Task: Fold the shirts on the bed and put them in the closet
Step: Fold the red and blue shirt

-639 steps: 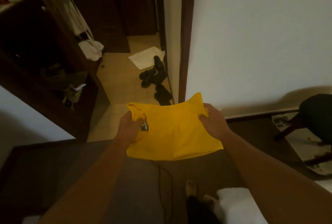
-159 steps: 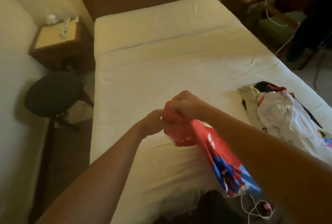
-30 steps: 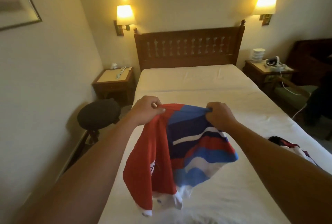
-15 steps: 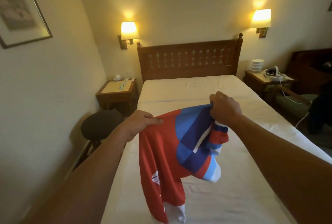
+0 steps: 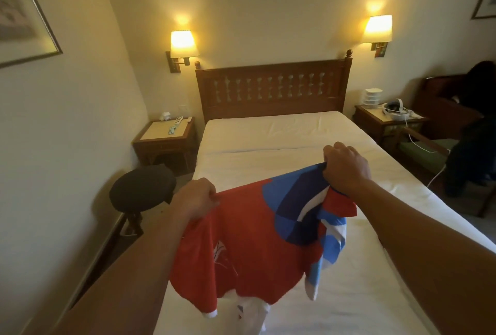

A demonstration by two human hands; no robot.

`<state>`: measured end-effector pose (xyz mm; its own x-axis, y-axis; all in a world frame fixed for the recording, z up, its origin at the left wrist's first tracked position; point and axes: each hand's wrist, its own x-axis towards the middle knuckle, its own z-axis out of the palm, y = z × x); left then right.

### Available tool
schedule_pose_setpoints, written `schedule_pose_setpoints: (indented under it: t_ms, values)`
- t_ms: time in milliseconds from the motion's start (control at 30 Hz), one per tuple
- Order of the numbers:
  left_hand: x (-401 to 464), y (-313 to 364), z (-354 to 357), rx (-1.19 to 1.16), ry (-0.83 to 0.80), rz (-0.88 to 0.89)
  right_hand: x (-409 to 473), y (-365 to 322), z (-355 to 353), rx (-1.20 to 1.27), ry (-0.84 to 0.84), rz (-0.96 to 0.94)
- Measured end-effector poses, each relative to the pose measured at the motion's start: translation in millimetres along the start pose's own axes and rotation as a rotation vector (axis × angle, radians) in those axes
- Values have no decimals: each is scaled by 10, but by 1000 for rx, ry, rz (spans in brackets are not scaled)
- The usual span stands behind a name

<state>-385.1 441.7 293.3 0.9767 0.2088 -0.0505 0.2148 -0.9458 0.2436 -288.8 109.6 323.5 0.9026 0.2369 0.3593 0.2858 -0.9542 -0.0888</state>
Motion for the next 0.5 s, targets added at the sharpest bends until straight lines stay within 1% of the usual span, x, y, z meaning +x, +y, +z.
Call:
schedule_pose_setpoints:
  t_ms: [100, 233, 300, 367, 467, 500]
  values:
    - [21, -32, 100, -94, 164, -77, -31, 109, 38, 20, -11, 21]
    - [-10, -42, 230, -33, 233, -190, -66, 287, 155, 24, -42, 55]
    - [11, -56, 316, -53, 268, -236, -62, 367, 232, 29, -58, 73]
    - [56, -38, 382, -212, 272, -282, -40, 438, 326, 50, -67, 85]
    - [143, 20, 418, -601, 244, -346, 41, 522, 451, 104, -70, 110]
    - [158, 38, 422, -652, 223, -352, 77, 553, 479, 132, -70, 127]
